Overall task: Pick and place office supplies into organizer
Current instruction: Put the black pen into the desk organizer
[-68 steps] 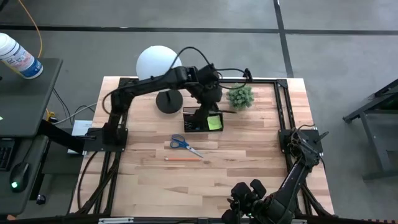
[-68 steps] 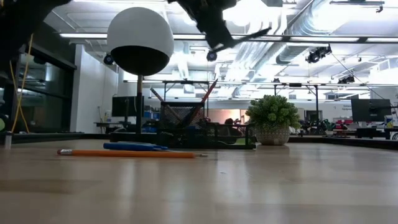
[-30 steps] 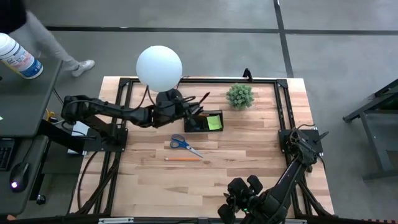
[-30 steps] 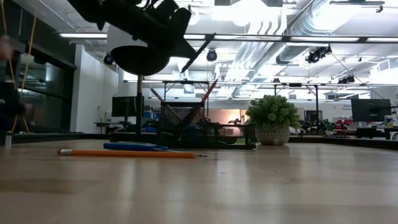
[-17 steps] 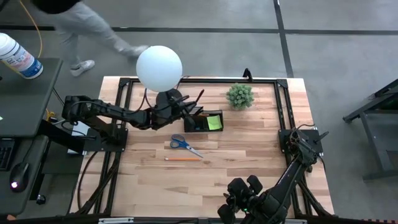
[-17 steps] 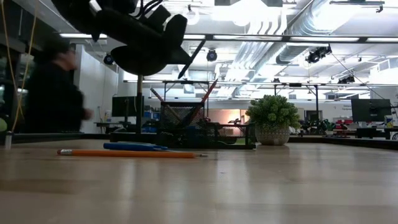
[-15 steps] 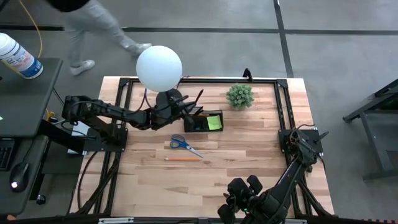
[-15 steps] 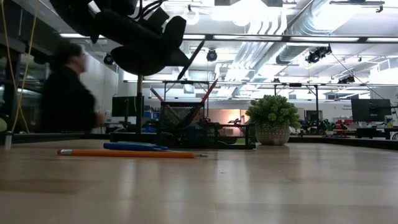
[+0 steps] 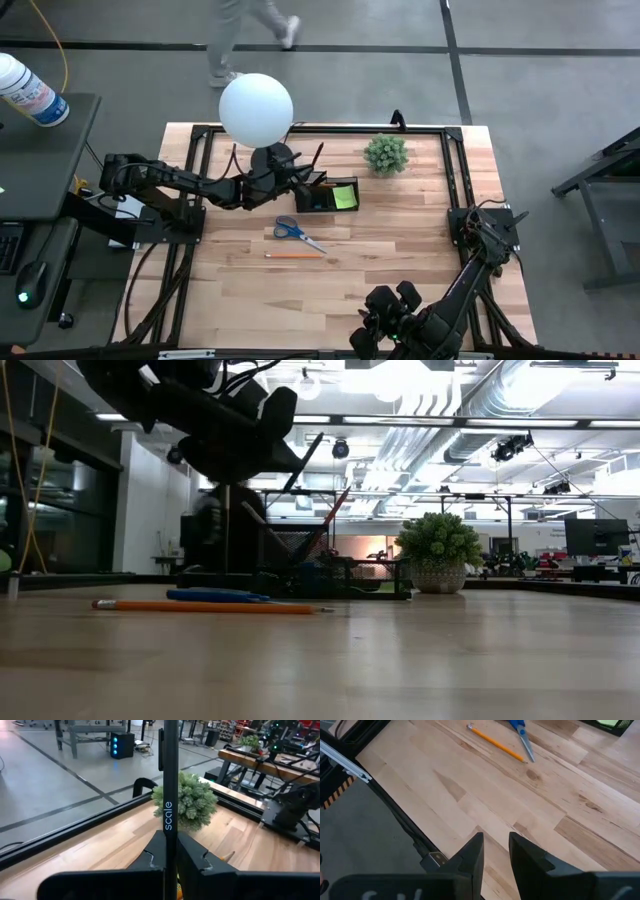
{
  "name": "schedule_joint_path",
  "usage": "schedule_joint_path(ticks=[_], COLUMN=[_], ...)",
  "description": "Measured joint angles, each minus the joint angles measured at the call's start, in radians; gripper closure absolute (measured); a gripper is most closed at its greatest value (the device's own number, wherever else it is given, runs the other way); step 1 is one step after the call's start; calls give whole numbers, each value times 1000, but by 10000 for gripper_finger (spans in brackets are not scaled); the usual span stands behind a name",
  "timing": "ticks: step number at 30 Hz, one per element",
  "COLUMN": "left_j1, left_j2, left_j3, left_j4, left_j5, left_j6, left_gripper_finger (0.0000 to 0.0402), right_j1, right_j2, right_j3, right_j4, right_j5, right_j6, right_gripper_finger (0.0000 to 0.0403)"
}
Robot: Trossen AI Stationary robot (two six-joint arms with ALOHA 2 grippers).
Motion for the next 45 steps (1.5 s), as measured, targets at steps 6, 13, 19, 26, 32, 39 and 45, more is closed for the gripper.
schedule_joint_path(ticks=[6, 13, 19, 26, 32, 39, 45], left_j1=[0, 0, 0, 0, 0, 0, 0], left_j2=[0, 52, 91, 140, 171, 183, 183], left_j3=[0, 1, 1, 1, 1, 1, 1], left_j4=[-20, 6, 83, 121, 126, 121, 114], left_j5=[-7, 23, 28, 27, 24, 12, 12], left_j6=[-11, 34, 82, 129, 131, 132, 132], left_gripper_finger=[401, 401, 401, 401, 401, 388, 339], right_j1=[0, 0, 0, -2, -5, -5, -5], right_j2=[0, 0, 0, 0, 0, 0, 0], right_j3=[0, 0, 0, 0, 0, 0, 0], right_j4=[0, 0, 0, 3, 3, 7, 7], right_j5=[12, 12, 14, 14, 14, 14, 14], right_j6=[-3, -3, 0, 1, 1, 1, 1], right_gripper_finger=[320, 320, 320, 320, 320, 320, 320])
